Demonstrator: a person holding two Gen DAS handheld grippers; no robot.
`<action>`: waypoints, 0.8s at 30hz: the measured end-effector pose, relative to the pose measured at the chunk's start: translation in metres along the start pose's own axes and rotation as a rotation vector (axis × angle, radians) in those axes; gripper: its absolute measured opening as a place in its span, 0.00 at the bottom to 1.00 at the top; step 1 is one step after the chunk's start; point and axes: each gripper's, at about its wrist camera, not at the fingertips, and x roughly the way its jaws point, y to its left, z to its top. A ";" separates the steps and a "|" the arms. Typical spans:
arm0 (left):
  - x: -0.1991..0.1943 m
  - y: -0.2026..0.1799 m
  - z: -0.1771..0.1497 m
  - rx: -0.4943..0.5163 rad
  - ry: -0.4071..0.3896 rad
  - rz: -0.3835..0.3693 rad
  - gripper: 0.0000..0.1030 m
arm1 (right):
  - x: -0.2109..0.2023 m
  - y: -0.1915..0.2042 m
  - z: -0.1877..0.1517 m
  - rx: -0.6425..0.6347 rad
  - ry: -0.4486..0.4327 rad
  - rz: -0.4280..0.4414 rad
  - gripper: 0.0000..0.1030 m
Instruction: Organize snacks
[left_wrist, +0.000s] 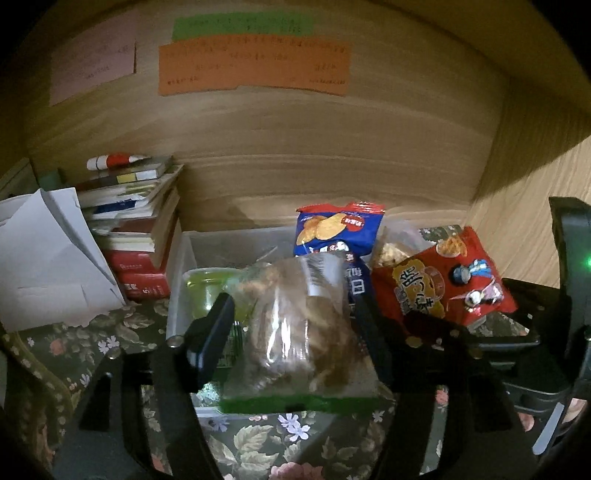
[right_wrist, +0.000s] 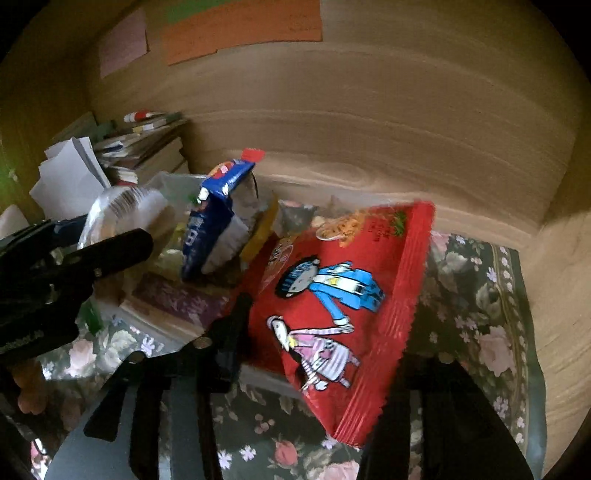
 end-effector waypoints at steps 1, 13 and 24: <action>-0.003 0.000 0.000 -0.003 -0.005 0.000 0.69 | -0.003 -0.001 -0.002 0.003 -0.005 -0.009 0.56; -0.075 -0.001 -0.002 -0.010 -0.136 0.005 0.76 | -0.072 -0.011 -0.015 0.028 -0.131 -0.051 0.77; -0.179 -0.012 -0.009 0.006 -0.350 0.015 0.76 | -0.186 0.012 -0.020 0.025 -0.421 -0.047 0.77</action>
